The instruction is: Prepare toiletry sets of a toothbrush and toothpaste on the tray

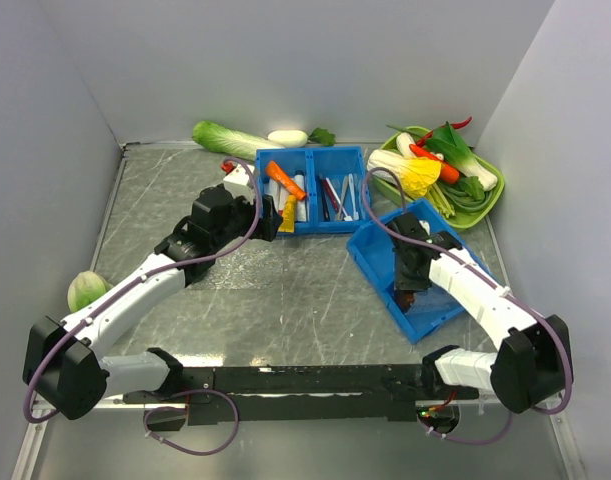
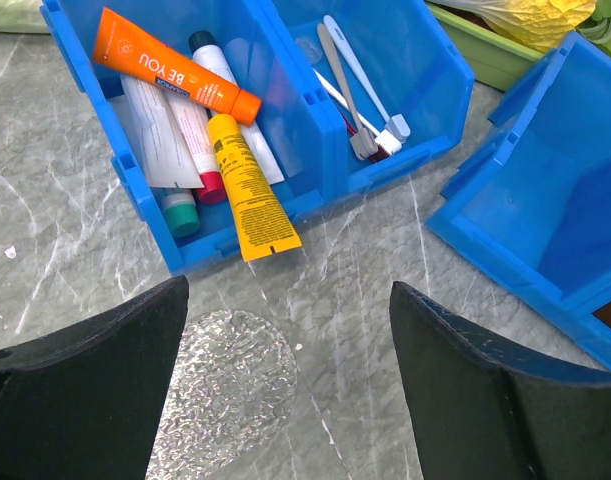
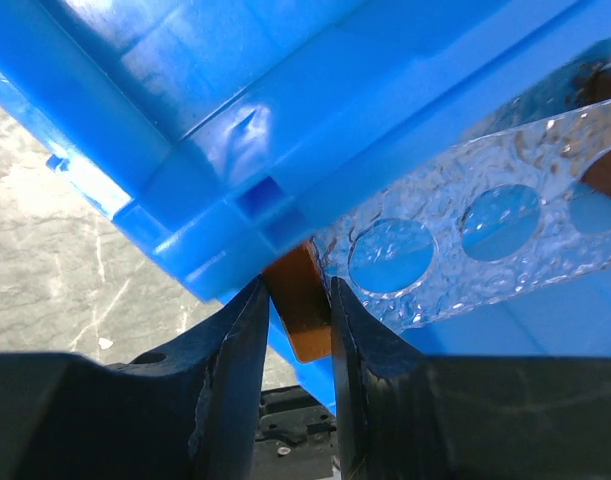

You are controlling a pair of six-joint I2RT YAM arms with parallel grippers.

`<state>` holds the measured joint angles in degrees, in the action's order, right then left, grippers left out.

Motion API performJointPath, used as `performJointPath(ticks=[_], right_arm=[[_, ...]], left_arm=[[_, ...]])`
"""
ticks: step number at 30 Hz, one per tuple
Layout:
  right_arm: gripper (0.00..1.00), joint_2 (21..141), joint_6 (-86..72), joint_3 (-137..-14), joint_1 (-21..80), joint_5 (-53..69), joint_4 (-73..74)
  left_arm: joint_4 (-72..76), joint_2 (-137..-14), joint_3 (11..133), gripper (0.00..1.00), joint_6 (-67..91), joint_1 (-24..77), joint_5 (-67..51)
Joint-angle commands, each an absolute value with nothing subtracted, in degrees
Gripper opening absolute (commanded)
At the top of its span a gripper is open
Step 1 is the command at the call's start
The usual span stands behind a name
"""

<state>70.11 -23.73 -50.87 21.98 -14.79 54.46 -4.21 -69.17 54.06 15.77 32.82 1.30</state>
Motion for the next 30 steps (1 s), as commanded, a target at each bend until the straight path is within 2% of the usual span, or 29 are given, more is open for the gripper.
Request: performJointPath(ticks=[1,21,30], right_arm=[[0.00,65.3,-23.7,-56.6,21.5,-18.9,55.4],[0.00,60.6,-23.4,-60.2,21.9,-9.2,56.2],[0.00,62.0,-24.5,-60.9,25.1,-8.1,56.7]], left_arm=[[-3.7,-68.6,56.6,0.86,16.3,32.9,0.5],[-4.5,-70.0,57.5,0.86,17.6,32.9,-1.4],[-4.7,-70.0,57.6,0.86,17.7,32.9,-1.4]])
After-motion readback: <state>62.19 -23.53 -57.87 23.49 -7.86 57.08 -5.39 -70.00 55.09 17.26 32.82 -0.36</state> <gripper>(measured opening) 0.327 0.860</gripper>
